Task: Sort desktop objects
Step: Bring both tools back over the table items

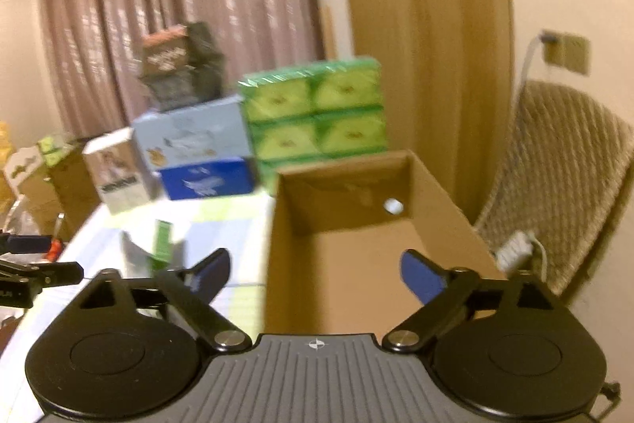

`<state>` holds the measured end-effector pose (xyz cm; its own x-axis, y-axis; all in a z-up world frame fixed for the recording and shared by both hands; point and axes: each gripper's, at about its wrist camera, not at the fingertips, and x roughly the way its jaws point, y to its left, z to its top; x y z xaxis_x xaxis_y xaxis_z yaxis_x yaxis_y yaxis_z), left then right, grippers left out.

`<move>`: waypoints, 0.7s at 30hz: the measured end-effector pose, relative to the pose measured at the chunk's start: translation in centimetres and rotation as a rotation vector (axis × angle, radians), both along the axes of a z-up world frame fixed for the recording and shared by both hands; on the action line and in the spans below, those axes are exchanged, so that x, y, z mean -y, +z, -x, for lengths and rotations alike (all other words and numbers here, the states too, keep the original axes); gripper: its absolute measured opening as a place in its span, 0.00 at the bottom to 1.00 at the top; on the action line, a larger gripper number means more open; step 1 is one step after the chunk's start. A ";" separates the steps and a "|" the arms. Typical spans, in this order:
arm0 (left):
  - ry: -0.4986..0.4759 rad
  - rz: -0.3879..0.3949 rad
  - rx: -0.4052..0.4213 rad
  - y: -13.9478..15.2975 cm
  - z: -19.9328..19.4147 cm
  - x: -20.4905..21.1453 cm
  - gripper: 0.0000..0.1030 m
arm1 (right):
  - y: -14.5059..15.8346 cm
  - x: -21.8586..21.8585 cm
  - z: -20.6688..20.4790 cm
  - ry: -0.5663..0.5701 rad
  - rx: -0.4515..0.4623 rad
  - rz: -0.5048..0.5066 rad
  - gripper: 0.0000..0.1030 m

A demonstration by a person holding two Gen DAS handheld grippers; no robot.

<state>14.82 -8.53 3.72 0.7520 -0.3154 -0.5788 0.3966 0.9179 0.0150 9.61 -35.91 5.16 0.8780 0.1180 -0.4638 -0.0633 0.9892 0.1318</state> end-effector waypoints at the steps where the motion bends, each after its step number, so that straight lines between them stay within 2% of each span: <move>1: 0.020 -0.005 0.000 0.0 0.3 -1.0 0.94 | 0.3 -1.0 0.2 0.019 0.008 0.000 0.97; 5: 0.098 -0.019 -0.001 0.0 1.4 -5.0 0.99 | 0.9 -4.6 0.4 0.095 0.030 -0.005 0.98; 11: 0.165 -0.036 -0.019 -1.3 2.9 -8.9 0.99 | 0.1 -9.5 0.2 0.189 0.007 -0.001 0.98; 17: 0.162 -0.009 -0.059 -3.6 3.2 -10.1 0.99 | -3.6 -12.0 0.1 0.218 -0.038 0.019 0.98; 21: 0.164 0.001 -0.090 -5.5 2.4 -10.0 0.99 | -7.1 -12.9 0.2 0.239 -0.114 0.002 0.98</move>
<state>12.38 1.45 -1.77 0.7384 -0.1940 -0.6459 0.2417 0.9702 -0.0151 9.39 -23.04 -1.91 0.7674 0.3148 -0.5586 -0.2804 0.9482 0.1491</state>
